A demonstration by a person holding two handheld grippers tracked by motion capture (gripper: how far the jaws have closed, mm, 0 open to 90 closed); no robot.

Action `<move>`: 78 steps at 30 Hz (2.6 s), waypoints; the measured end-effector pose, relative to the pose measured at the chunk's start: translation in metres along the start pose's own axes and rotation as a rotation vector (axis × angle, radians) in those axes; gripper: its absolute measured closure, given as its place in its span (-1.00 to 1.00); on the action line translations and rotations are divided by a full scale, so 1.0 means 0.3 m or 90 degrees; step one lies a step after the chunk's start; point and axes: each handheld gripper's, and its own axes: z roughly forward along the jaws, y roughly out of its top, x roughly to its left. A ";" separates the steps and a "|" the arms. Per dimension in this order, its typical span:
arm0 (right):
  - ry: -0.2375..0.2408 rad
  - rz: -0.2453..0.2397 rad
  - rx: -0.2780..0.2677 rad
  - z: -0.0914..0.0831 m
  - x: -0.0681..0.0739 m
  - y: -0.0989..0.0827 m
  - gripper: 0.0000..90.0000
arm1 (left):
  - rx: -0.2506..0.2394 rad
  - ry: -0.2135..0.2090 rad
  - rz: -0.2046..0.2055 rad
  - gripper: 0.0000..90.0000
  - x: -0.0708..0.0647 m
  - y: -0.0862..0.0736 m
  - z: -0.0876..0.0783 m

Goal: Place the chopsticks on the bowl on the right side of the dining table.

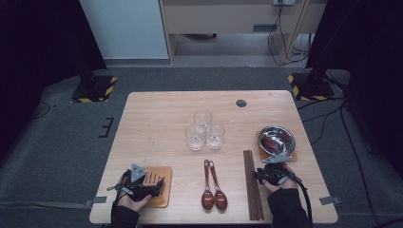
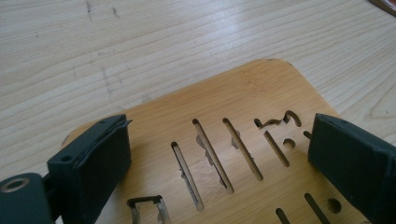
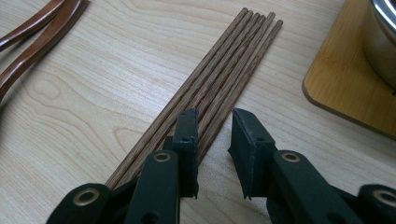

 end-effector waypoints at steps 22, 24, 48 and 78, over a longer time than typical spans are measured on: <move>-0.020 0.023 0.010 -0.004 -0.034 -0.016 0.85 | 0.001 0.000 0.001 -0.90 0.000 0.001 0.000; -0.023 0.026 0.012 -0.006 -0.037 -0.017 0.86 | 0.001 0.000 0.000 -0.90 0.000 0.001 0.001; -0.052 0.033 0.005 -0.001 -0.046 -0.010 0.90 | 0.002 0.000 0.001 -0.91 0.000 0.001 0.001; -0.044 0.054 -0.035 -0.098 -0.032 -0.120 0.75 | 0.002 0.000 0.001 -0.91 -0.001 0.001 0.001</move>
